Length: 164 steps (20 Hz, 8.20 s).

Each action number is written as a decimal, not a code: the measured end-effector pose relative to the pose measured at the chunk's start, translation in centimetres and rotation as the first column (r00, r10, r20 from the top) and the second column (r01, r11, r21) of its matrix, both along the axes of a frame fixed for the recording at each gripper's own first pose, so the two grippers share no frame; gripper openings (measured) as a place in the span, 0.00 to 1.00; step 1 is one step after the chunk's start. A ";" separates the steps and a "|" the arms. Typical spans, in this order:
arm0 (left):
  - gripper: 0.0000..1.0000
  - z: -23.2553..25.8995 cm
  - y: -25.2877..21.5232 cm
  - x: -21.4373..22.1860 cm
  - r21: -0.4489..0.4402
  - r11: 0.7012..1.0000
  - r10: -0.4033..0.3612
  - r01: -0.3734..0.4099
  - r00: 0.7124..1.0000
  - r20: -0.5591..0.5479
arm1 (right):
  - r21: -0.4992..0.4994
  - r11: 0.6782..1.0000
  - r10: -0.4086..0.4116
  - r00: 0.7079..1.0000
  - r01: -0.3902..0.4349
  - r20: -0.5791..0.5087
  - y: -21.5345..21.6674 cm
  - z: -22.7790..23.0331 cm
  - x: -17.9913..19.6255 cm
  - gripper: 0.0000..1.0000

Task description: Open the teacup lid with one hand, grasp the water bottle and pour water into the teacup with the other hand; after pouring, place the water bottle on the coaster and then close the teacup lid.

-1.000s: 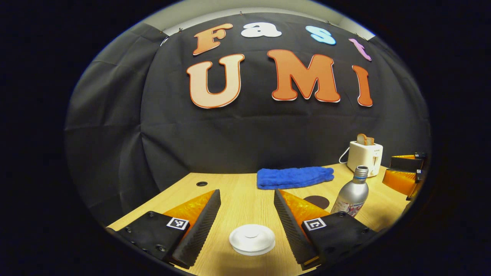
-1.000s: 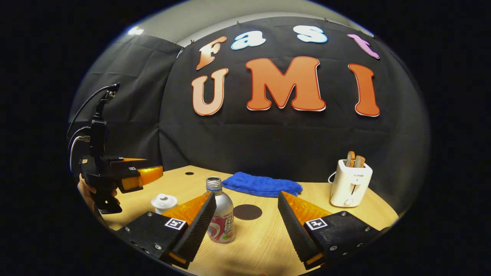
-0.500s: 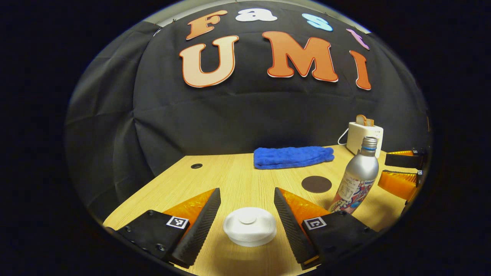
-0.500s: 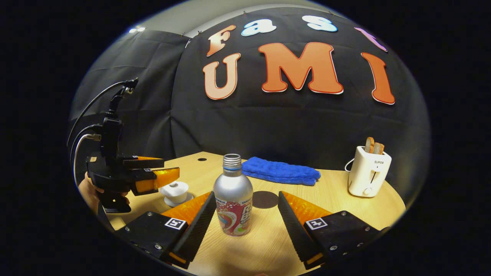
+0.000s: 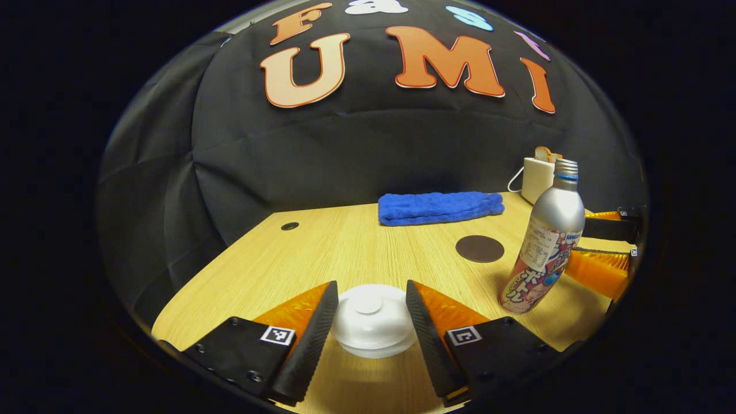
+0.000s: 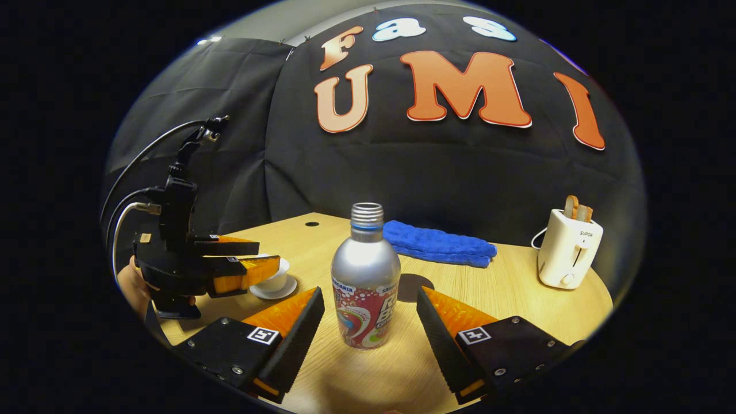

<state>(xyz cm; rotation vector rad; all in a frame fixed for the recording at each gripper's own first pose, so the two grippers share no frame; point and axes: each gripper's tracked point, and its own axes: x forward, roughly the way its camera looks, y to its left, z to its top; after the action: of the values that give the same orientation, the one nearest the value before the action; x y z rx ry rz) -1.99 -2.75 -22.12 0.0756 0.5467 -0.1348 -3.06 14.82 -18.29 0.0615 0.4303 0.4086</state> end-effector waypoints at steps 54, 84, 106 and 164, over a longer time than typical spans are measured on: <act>0.34 5.8 10.7 -0.9 -0.032 0.979 0.205 -0.203 0.958 0.198 | -0.666 0.745 0.164 0.977 -0.033 0.135 1.3 -0.1 7.2 0.74; 0.35 3.6 15.0 -2.4 -0.050 0.964 0.265 -0.260 0.952 0.155 | -0.943 0.139 0.652 0.689 0.301 0.316 5.8 4.3 8.5 0.74; 0.31 3.8 15.2 -2.5 -0.051 0.964 0.266 -0.261 0.950 0.165 | -0.869 0.017 0.744 0.574 0.494 0.341 6.1 6.2 8.8 0.70; 0.34 6.8 3.6 1.8 -0.131 0.991 0.055 -0.019 0.961 0.272 | -0.625 0.755 0.164 0.865 0.200 0.475 3.4 2.9 8.9 0.75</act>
<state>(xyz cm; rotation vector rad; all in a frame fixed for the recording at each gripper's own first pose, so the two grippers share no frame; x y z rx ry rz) -0.16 0.82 -15.29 -0.0400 0.2608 -0.1199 5.81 18.22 -15.39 -0.7325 0.0254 0.2156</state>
